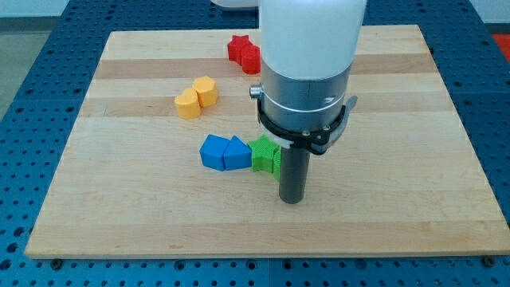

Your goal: Point your arm at the yellow heart

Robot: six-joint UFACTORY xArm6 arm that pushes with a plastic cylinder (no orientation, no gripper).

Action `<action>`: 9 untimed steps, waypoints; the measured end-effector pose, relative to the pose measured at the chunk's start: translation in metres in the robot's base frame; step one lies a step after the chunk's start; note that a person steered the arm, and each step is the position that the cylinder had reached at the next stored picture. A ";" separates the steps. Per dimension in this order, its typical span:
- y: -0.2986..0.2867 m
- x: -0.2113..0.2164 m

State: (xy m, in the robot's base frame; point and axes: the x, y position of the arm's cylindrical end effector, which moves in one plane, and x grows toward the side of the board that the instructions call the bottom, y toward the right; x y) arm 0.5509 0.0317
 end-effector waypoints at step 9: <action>0.000 -0.022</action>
State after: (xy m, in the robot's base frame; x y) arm 0.5290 0.0317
